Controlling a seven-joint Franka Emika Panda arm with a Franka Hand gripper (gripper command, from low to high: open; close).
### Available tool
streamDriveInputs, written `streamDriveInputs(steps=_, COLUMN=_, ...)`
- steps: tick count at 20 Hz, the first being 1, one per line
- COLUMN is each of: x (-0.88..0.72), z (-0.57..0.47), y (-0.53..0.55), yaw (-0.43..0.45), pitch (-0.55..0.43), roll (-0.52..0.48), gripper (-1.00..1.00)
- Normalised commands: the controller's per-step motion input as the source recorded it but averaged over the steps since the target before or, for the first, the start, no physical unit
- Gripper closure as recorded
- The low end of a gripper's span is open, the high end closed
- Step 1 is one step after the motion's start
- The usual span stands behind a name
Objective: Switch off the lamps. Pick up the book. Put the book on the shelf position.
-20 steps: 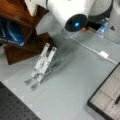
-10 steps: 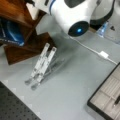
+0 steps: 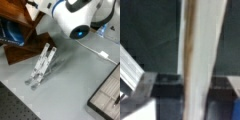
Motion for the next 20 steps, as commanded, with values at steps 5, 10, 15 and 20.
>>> streamDriveInputs(steps=5, x=-0.14, z=-0.02, y=-0.02, yaw=0.056, pitch=-0.142, roll=0.125, gripper=-1.00)
streamDriveInputs(steps=10, x=-0.07, z=0.02, y=0.03, yaw=0.049, pitch=-0.125, roll=0.127, gripper=-1.00)
streamDriveInputs(steps=15, x=0.02, z=0.09, y=0.13, yaw=-0.007, pitch=-0.106, roll=0.161, gripper=-1.00)
streamDriveInputs(steps=20, x=0.11, z=0.11, y=0.33, yaw=-0.185, pitch=-0.190, roll=0.344, gripper=-1.00)
